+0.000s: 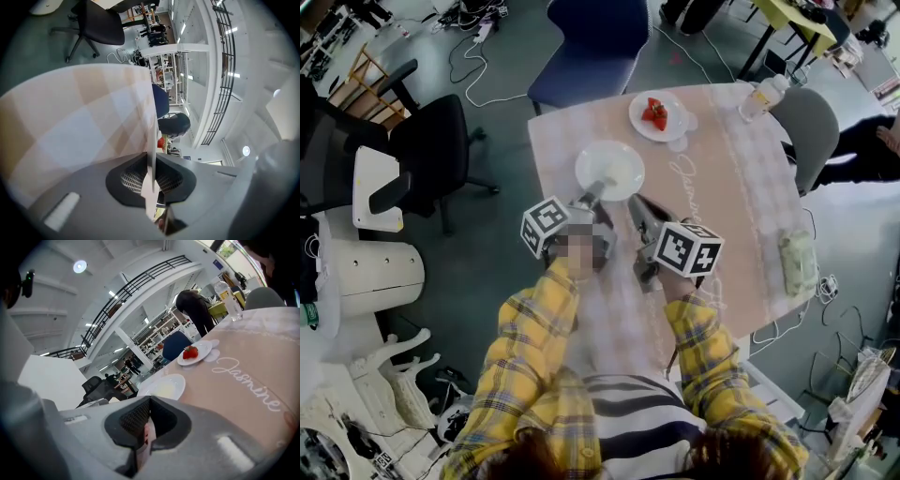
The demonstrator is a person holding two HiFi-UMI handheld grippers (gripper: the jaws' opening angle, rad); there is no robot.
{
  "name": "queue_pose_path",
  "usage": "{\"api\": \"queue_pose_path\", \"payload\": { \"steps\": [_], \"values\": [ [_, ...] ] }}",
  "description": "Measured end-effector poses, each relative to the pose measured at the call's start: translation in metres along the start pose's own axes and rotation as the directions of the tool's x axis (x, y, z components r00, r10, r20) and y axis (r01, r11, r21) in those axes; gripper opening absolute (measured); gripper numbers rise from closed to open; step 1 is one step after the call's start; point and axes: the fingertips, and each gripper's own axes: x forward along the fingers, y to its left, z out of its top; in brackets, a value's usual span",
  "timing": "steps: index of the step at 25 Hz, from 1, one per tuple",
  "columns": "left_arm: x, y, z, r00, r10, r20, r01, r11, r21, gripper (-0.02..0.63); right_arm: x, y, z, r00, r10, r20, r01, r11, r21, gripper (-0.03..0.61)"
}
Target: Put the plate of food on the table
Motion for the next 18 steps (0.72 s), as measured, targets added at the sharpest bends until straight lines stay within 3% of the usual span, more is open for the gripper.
{"api": "queue_pose_path", "payload": {
  "steps": [12, 18],
  "values": [
    [0.019, 0.001, -0.005, 0.995, 0.095, -0.023, -0.093, 0.994, 0.056, 0.017, 0.001, -0.014, 0.003, 1.000, -0.017, 0.012, 0.017, 1.000, 0.016, -0.003],
    [0.020, 0.003, -0.015, 0.980, 0.166, -0.106, -0.152, 0.980, 0.129, 0.033, 0.004, -0.021, 0.000, 0.999, -0.038, -0.006, 0.038, 0.999, 0.013, -0.003]
  ]
}}
